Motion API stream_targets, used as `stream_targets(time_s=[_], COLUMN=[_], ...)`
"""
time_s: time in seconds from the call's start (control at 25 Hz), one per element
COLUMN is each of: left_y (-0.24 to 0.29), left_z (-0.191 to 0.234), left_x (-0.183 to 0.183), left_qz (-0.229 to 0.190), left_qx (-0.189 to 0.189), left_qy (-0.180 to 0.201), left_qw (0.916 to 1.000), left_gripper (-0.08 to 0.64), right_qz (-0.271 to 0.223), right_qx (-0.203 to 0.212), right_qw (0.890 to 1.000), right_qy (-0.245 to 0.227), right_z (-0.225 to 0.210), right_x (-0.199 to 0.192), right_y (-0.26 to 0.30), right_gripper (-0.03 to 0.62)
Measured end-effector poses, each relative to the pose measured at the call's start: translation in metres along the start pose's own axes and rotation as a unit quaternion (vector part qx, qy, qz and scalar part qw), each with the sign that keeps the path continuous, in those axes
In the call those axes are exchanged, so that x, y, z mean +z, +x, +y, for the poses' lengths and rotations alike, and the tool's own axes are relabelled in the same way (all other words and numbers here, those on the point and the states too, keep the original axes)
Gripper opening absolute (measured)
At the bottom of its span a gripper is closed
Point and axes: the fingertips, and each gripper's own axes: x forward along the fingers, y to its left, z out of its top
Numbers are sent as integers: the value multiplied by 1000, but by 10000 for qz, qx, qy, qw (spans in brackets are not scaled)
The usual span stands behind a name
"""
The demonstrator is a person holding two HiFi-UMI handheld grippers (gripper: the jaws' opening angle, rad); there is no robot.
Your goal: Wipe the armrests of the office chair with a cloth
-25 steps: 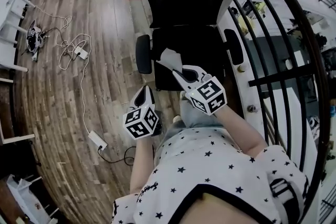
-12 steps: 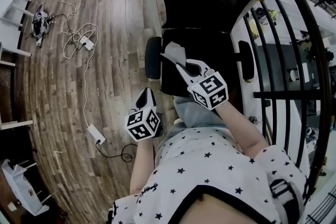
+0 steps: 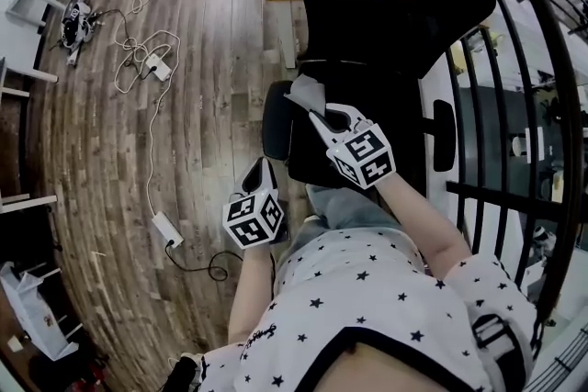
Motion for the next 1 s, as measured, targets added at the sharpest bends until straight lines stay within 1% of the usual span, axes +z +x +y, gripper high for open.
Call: stream_targets(time_s=[0.2, 0.4, 0.68, 1.0], left_y=[24, 42, 63, 81], left_z=[6, 17, 27, 32], left_x=[13, 17, 12, 0], left_qz=[24, 67, 250, 412], left_qx=[71, 162, 247, 293], left_qy=[-44, -131, -198, -378], left_qw=[10000, 9998, 9992, 9980], left_gripper=[6, 6, 6, 6], right_qz=[148, 322, 617, 958], right_qx=[89, 131, 126, 118], right_qw=[9998, 9994, 9980, 9952], right_qy=[-46, -84, -108, -173], right_z=[-22, -38, -62, -84], right_x=[0, -8, -27, -55], right_y=[34, 68, 106, 141], right_gripper=[31, 31, 31, 31])
